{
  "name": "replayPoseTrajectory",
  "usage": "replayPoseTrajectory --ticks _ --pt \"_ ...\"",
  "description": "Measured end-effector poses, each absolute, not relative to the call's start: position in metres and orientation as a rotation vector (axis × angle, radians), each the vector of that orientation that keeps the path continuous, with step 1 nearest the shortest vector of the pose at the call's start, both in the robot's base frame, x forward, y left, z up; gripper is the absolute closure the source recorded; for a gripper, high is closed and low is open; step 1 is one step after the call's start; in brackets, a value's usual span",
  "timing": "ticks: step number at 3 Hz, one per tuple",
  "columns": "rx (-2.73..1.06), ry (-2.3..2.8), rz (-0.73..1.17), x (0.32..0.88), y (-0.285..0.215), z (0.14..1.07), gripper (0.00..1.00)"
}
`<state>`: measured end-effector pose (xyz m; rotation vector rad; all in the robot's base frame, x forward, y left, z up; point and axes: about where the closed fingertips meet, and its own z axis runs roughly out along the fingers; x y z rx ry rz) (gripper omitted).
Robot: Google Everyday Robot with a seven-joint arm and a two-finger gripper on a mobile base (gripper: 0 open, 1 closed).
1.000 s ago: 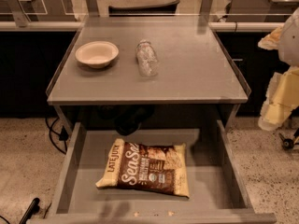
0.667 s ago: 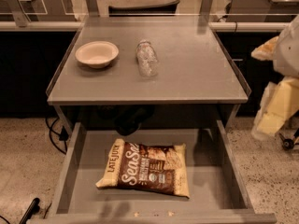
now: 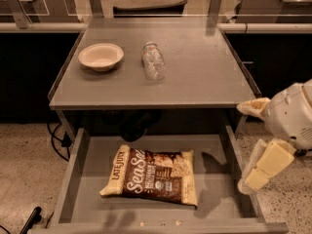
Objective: Pick brown chip bag from top drawer and place on counter
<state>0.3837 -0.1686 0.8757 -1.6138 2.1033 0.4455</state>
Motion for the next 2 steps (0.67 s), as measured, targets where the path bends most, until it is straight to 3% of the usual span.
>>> replayPoseTrajectory --ticks 1,2 --pt "-1.535 2.095 0.560 0.3863 -0.1162 0.8095 0.00" --pt "-1.527 2.093 0.549 0.3885 -0.1162 0.8096 0.00"
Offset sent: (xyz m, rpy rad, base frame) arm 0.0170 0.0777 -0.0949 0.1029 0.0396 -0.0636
